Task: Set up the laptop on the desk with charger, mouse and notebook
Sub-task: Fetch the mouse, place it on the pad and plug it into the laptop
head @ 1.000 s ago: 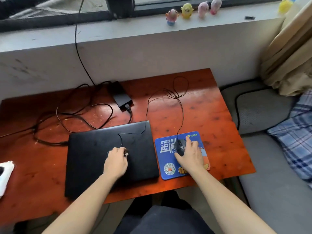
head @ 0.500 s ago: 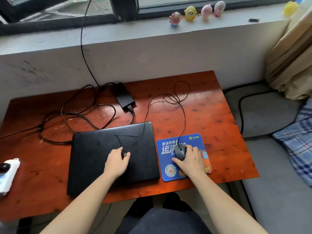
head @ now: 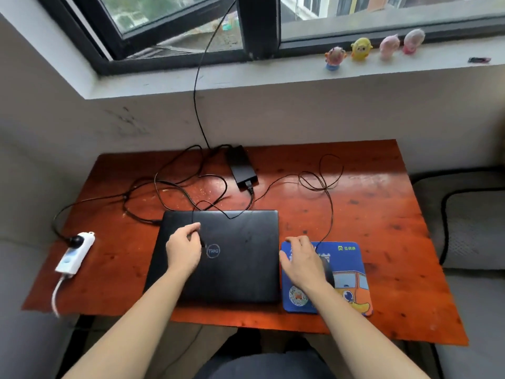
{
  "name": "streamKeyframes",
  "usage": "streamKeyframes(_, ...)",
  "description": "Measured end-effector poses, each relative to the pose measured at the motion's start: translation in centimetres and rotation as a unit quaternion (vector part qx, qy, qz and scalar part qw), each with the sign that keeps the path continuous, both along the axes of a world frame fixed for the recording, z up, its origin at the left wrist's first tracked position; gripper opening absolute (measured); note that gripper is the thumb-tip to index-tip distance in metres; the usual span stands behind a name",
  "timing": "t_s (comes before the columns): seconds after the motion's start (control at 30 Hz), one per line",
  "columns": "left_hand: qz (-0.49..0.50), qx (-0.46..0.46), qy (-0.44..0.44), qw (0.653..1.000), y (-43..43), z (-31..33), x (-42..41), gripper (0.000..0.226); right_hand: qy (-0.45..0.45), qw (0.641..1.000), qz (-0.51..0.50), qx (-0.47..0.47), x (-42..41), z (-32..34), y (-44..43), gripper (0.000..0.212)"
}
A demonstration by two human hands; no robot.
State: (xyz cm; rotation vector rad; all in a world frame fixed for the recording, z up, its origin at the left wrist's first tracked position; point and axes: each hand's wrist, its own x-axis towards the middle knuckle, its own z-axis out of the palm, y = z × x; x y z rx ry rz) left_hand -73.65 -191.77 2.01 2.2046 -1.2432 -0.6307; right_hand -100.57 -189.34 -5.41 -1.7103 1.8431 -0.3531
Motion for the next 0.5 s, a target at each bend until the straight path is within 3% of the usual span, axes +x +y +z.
streamKeyframes(0.17, 0.07, -0.117, 0.044, 0.99, -0.5, 3.1, 4.6, 0.016, 0.012, 0.988, 0.15, 0.016, 6.0, 0.4, -1.5, 0.05)
streamKeyframes(0.27, 0.123, -0.145, 0.113, 0.975, -0.7, 3.7, 8.2, 0.017, 0.022, 0.976, 0.212, 0.038, 9.8, 0.7, -1.5, 0.059)
streamKeyframes(0.37, 0.166, -0.177, 0.185, 0.952, -1.4, 3.5, 12.5, 0.02, 0.06, 0.962, 0.261, 0.048, 13.4, 0.5, -1.6, 0.069)
streamKeyframes(0.5, 0.169, -0.186, 0.209, 0.945, -2.7, 2.2, 18.6, 0.022, 0.125, 0.953, 0.27, 0.064, 18.4, 0.0, -2.3, 0.079)
